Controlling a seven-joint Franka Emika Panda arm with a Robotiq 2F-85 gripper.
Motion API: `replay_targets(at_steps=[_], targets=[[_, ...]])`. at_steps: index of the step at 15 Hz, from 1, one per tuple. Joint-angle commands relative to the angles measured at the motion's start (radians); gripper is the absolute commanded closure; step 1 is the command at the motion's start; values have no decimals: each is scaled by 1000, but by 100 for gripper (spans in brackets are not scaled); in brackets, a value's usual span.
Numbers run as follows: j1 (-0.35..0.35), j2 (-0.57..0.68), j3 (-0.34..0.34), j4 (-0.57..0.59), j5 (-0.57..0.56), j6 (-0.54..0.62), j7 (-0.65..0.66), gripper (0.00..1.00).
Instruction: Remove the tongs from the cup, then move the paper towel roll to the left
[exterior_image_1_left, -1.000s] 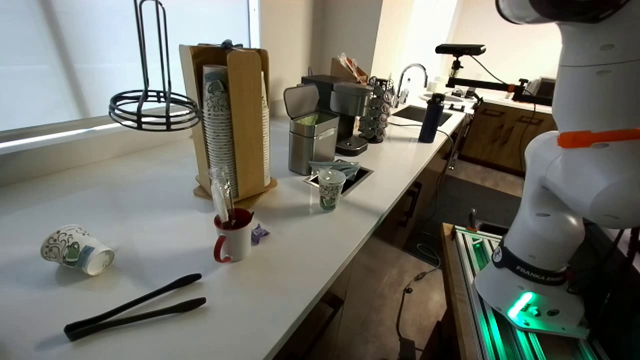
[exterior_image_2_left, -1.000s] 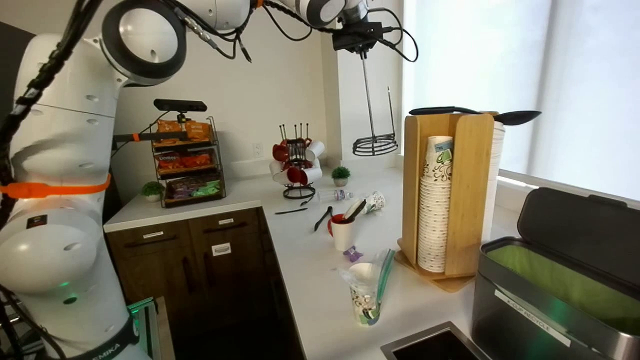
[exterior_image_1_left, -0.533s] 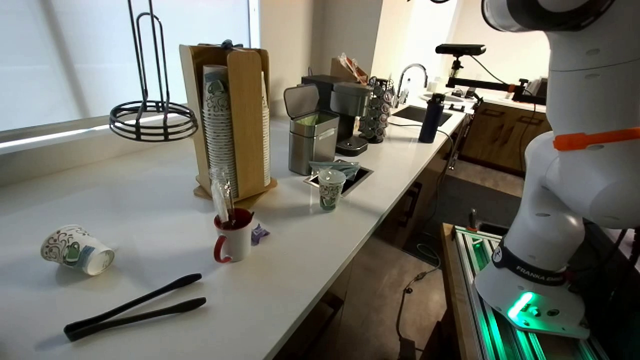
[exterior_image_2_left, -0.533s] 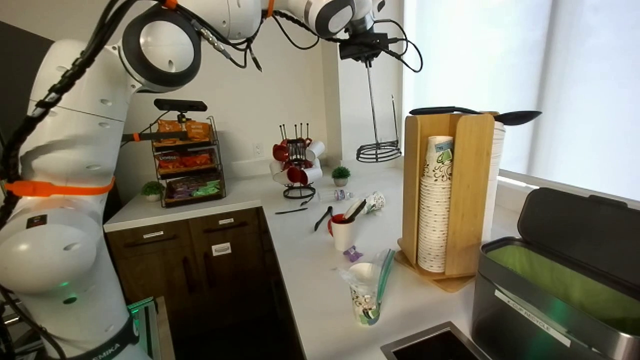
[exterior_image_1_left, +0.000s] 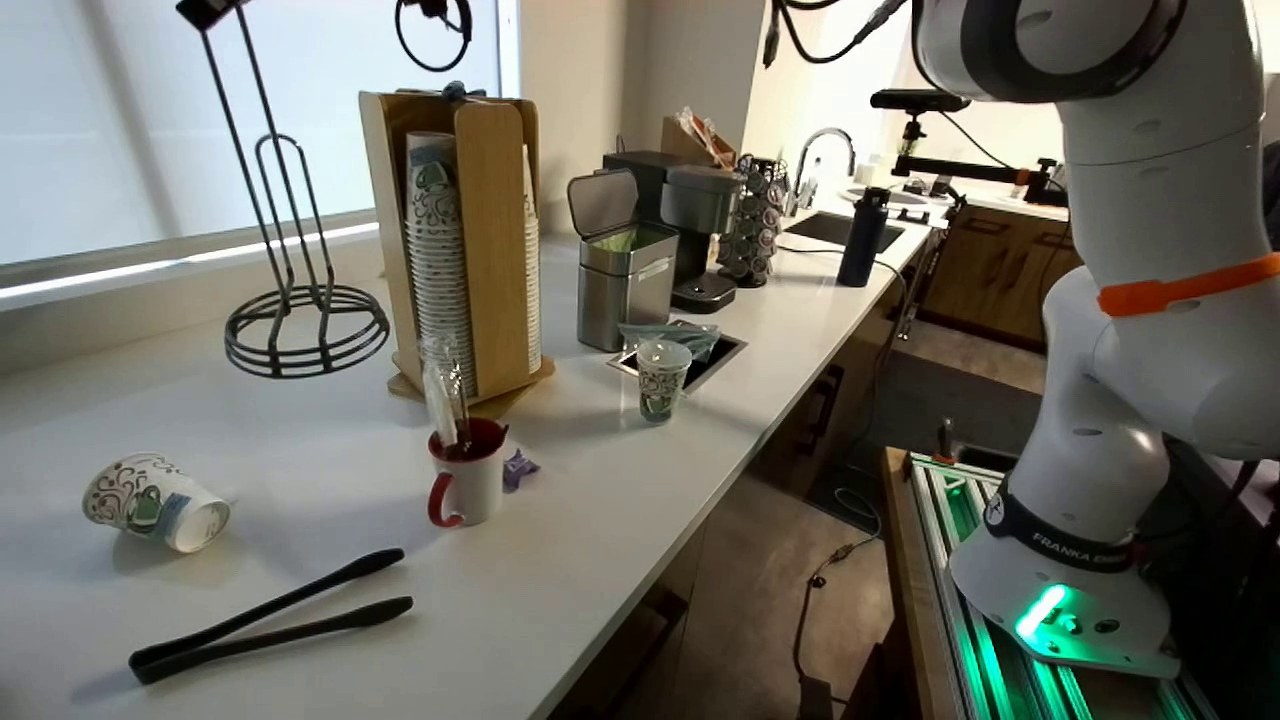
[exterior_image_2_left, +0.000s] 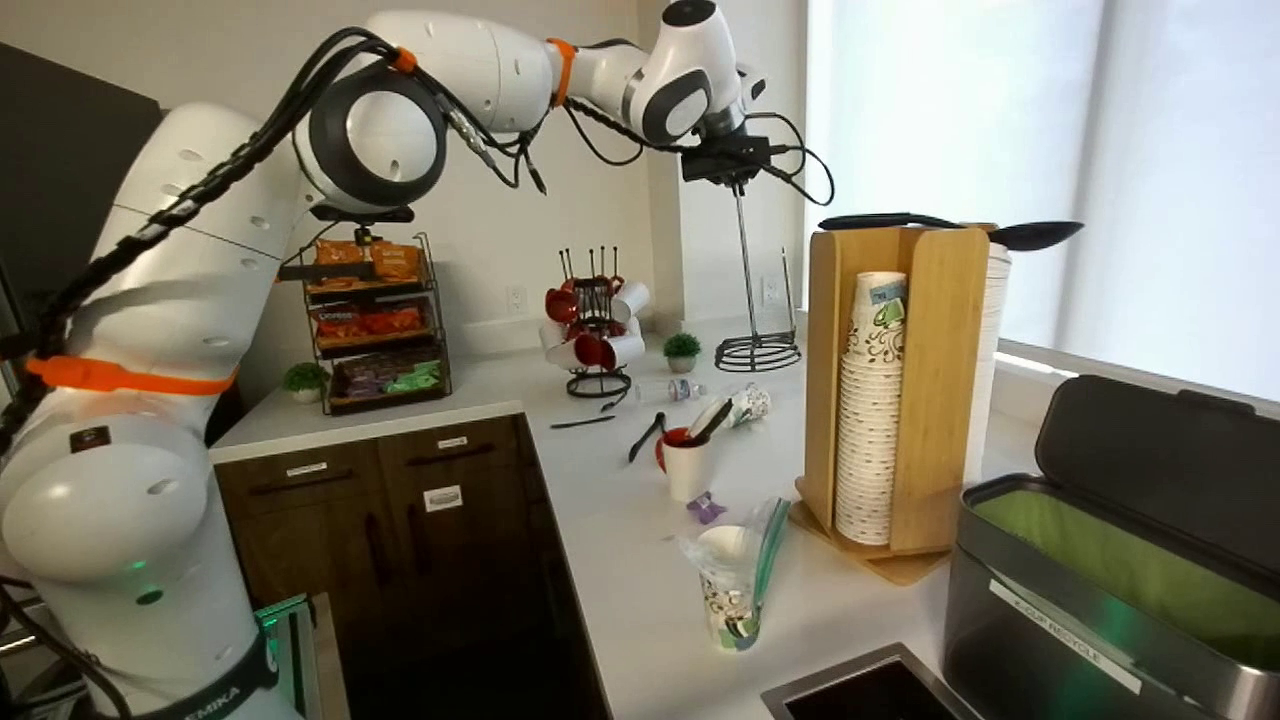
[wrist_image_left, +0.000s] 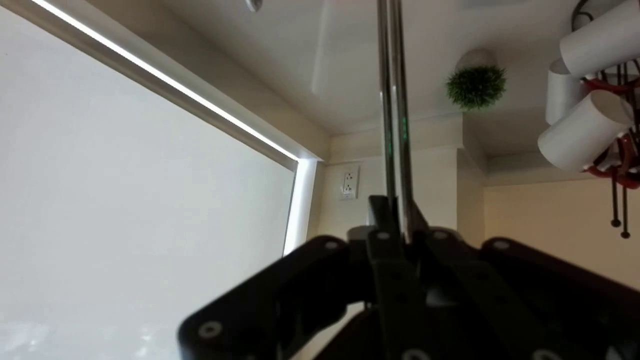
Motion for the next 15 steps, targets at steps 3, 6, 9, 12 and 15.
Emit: replay_targets(at_steps=[3, 6, 9, 12, 15], targets=[[93, 102, -73, 61, -154, 82, 157, 98], [124, 120, -103, 50, -197, 77, 231, 98], [151, 135, -137, 39, -236, 85, 292, 98], [166, 163, -155, 38, -250, 114, 329, 98], [170, 192, -155, 46, -235, 138, 356, 98]])
